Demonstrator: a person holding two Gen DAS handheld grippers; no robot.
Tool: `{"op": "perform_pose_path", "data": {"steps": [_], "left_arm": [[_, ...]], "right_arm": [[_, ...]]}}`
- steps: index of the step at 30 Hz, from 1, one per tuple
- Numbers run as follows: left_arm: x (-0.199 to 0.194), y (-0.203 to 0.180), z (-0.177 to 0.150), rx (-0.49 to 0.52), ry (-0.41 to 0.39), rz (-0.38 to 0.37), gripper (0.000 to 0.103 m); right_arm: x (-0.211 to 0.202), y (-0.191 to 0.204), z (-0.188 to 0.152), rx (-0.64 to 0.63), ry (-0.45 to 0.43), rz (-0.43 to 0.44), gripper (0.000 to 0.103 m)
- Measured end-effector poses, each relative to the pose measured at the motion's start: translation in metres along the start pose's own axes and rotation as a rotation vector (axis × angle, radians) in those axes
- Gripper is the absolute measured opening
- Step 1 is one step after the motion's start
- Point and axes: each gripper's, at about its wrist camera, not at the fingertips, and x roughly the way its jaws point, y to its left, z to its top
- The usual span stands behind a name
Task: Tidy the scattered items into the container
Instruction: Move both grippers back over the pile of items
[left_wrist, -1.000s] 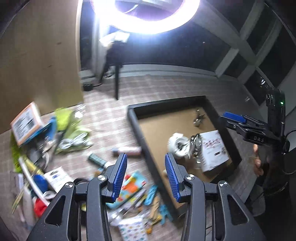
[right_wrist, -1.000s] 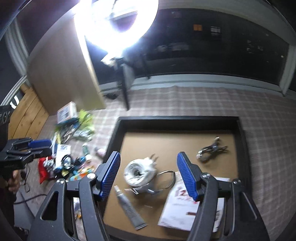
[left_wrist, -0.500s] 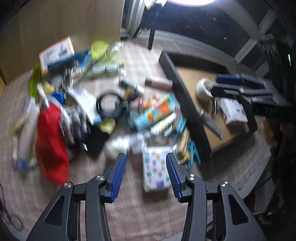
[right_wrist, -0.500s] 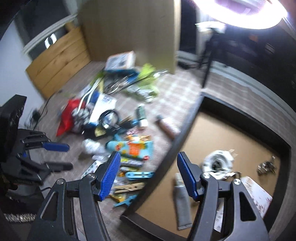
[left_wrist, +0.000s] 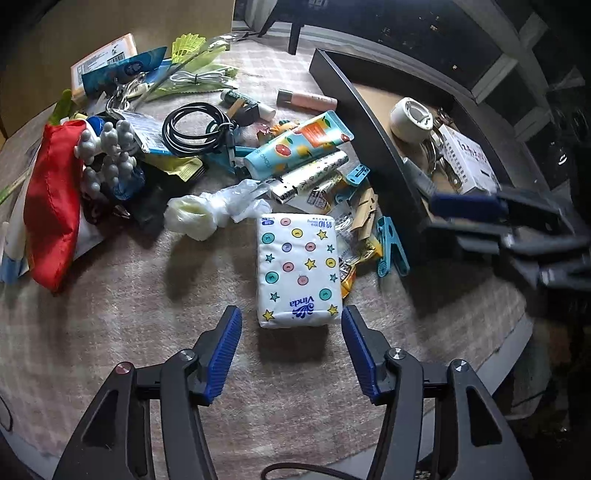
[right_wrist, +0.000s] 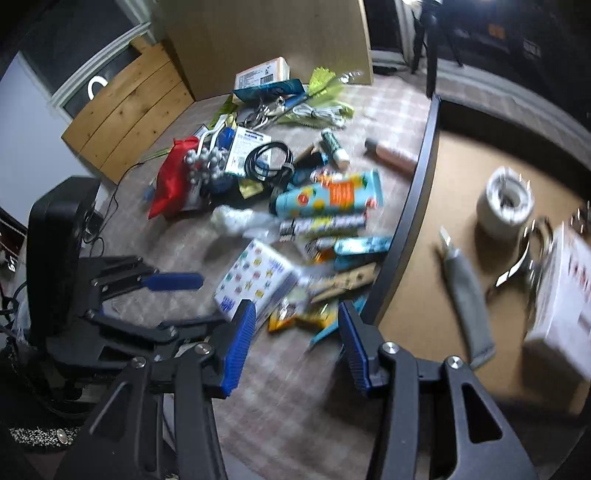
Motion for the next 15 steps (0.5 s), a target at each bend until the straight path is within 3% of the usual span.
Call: {"op": "perform_pose_path", "data": {"steps": [9,15], "left_arm": [[-0.010,0.009,0.001,0.028,-0.033,-0.014,0.054],[-0.046,0.051,-0.010,-0.045,-0.137,0.090,0.054]], "right_arm": [[0.001,0.018,-0.009,0.058,-0.046,-0.038,0.046],[0.011,0.042,0.007,-0.007,-0.032,-0.044,0.046]]}}
